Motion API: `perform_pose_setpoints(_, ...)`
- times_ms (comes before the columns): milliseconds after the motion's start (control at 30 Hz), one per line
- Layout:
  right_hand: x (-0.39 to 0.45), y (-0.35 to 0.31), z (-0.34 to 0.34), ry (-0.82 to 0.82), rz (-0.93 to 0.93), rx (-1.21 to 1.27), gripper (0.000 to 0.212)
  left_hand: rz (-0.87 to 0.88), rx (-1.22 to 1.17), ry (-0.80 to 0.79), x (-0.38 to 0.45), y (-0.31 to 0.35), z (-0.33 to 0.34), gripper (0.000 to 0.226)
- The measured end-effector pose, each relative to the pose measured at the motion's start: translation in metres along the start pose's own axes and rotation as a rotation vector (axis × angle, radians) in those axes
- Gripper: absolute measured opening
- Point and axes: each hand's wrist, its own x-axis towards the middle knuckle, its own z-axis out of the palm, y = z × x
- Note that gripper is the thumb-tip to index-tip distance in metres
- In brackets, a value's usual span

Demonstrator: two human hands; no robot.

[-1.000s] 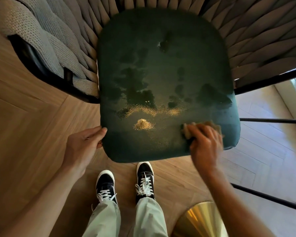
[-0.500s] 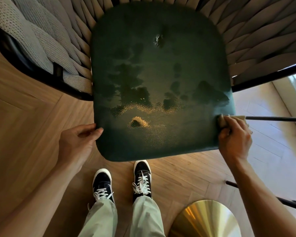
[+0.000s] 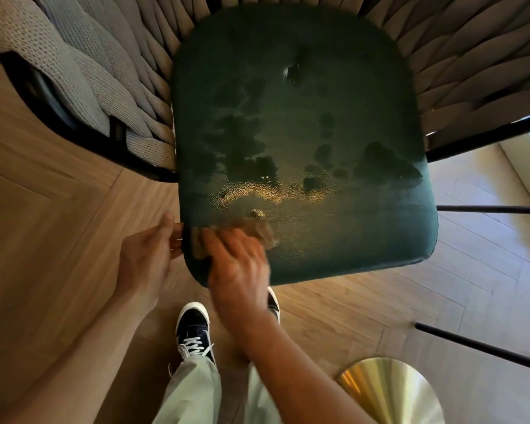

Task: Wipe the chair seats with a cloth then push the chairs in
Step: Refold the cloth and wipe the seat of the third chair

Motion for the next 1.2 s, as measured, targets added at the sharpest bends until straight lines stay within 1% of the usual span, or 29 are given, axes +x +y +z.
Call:
perform_pose_setpoints(67,0.002,-0.023,0.014,-0.048,-0.029,0.027,0.025,-0.02,0.021,0.024,-0.003,0.004,0.001,0.042)
perform_pose_setpoints(167,0.006,-0.028,0.019,-0.103,-0.059,0.007,0.029,-0.014,0.065,0.021,-0.007,0.004,0.0,0.044)
perform_pose_setpoints(300,0.011,0.0,-0.001,-0.098,-0.071,-0.06,0.029,0.008,-0.014,-0.036,-0.003,0.002,-0.002,0.033)
perform_pose_setpoints(400,0.014,0.038,-0.03,-0.093,-0.04,-0.126,0.038,0.027,0.038,-0.044,0.001,-0.004,-0.004,0.025)
perform_pose_setpoints(467,0.018,0.067,-0.052,-0.065,0.002,-0.163,0.038,0.064,0.069,-0.026,0.002,-0.005,-0.003,0.024)
perform_pose_setpoints(567,0.023,0.112,-0.082,0.005,0.084,-0.195,0.032,0.1,0.117,-0.004,0.005,-0.005,-0.001,0.031)
perform_pose_setpoints(667,0.03,0.157,-0.112,0.06,0.167,-0.224,0.033,0.133,0.132,-0.001,0.008,-0.007,0.001,0.023)
perform_pose_setpoints(767,0.035,0.192,-0.14,0.107,0.292,-0.268,0.033,0.167,0.184,0.043,0.014,-0.007,0.001,0.019)
perform_pose_setpoints(867,0.04,0.218,-0.16,0.108,0.401,-0.311,0.024,0.19,0.188,0.067,0.02,-0.005,0.003,0.014)
perform_pose_setpoints(967,0.044,0.227,-0.164,0.084,0.477,-0.295,0.026,0.193,0.197,0.062,0.021,-0.003,0.007,0.019)
perform_pose_setpoints(1067,0.042,0.219,-0.157,0.095,0.405,-0.274,0.029,0.212,0.213,0.068,0.022,-0.005,0.007,0.024)
perform_pose_setpoints(1200,0.037,0.187,-0.132,0.092,0.231,-0.251,0.023,0.213,0.208,0.056,0.022,-0.006,0.008,0.025)
